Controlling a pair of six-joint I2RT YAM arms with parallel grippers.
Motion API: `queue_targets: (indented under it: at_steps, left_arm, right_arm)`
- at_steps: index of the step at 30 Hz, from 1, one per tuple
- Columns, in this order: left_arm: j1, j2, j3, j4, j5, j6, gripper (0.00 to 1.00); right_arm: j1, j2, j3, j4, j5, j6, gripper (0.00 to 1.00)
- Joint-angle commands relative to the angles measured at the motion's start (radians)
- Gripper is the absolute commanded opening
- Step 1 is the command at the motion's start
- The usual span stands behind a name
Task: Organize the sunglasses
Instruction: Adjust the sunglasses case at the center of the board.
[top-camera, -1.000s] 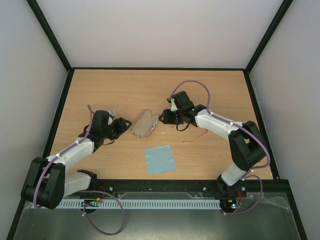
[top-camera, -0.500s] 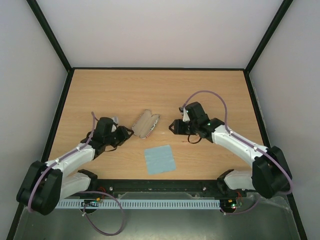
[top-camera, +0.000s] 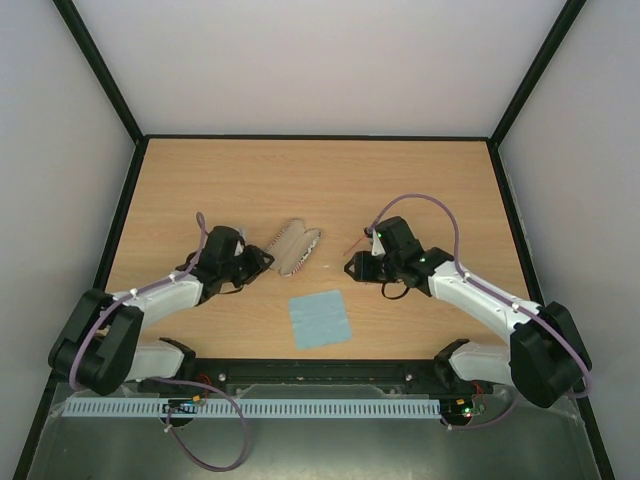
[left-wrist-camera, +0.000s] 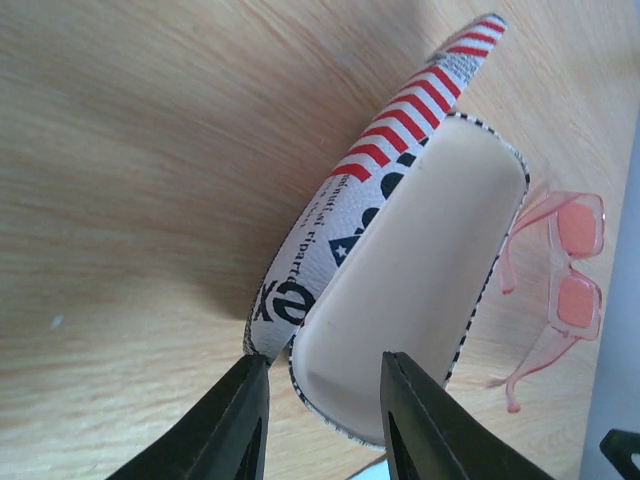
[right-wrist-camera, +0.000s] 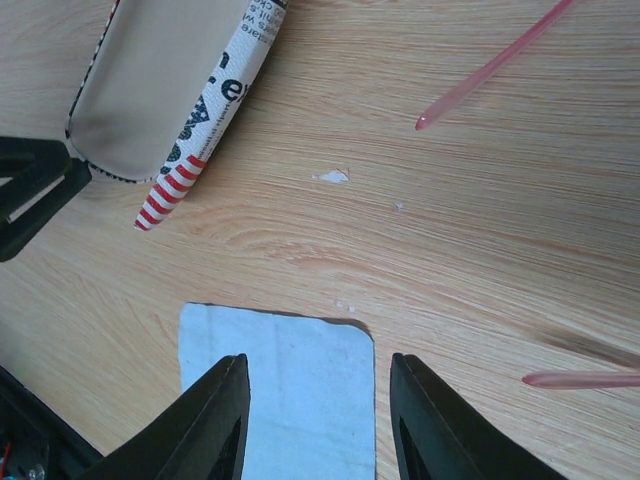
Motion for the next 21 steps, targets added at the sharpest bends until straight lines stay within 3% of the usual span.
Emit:
queue_targets:
  at_steps: [1, 21]
  left_arm:
    - [-0.002, 0.053, 0.050, 0.031, -0.034, 0.022, 0.34]
    - [0.010, 0.254, 0.228, 0.045, -0.058, 0.091, 0.34]
  right_arm:
    - [-0.001, -0.023, -0.021, -0.029, -0.004, 0.004, 0.40]
    - [-0.001, -0.037, -0.046, -0.029, -0.002, -0.007, 0.40]
